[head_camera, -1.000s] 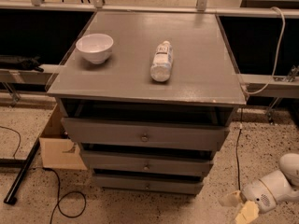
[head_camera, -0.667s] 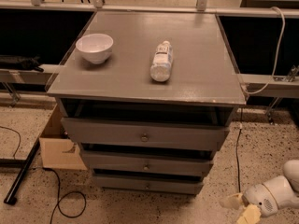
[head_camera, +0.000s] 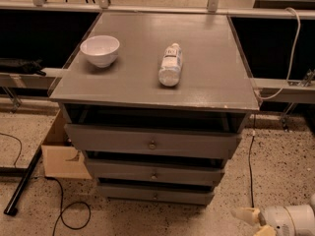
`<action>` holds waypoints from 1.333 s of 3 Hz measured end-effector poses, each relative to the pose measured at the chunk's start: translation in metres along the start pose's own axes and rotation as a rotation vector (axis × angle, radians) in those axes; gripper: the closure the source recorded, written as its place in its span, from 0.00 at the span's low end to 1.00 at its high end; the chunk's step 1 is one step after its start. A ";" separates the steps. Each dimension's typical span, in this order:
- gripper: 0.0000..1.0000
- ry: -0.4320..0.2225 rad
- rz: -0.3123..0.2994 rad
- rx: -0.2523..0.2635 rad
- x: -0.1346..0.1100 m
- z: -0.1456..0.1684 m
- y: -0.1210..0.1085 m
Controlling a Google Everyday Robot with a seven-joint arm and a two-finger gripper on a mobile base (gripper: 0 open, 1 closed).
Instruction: Open bottom drawer
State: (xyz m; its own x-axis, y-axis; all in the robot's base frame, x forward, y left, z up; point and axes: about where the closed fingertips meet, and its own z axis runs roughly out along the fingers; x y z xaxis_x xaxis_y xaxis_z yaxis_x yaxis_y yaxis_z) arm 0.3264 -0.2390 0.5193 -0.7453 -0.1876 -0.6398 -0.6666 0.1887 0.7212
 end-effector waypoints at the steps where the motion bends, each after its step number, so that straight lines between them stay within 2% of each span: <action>1: 0.00 -0.056 -0.031 0.043 0.000 -0.005 0.003; 2: 0.00 -0.057 -0.031 0.043 0.000 -0.005 0.003; 3: 0.00 -0.087 0.006 0.041 0.004 0.014 -0.012; 4: 0.00 -0.123 0.067 0.022 0.019 0.033 -0.030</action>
Offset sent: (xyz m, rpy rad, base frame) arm -0.0017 -0.0036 0.0026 0.0052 -0.0422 -0.0520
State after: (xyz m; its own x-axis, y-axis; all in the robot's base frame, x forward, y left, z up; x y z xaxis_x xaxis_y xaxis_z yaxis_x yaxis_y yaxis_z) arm 0.3314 -0.2161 0.4764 -0.7835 -0.0542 -0.6190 -0.6143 0.2178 0.7584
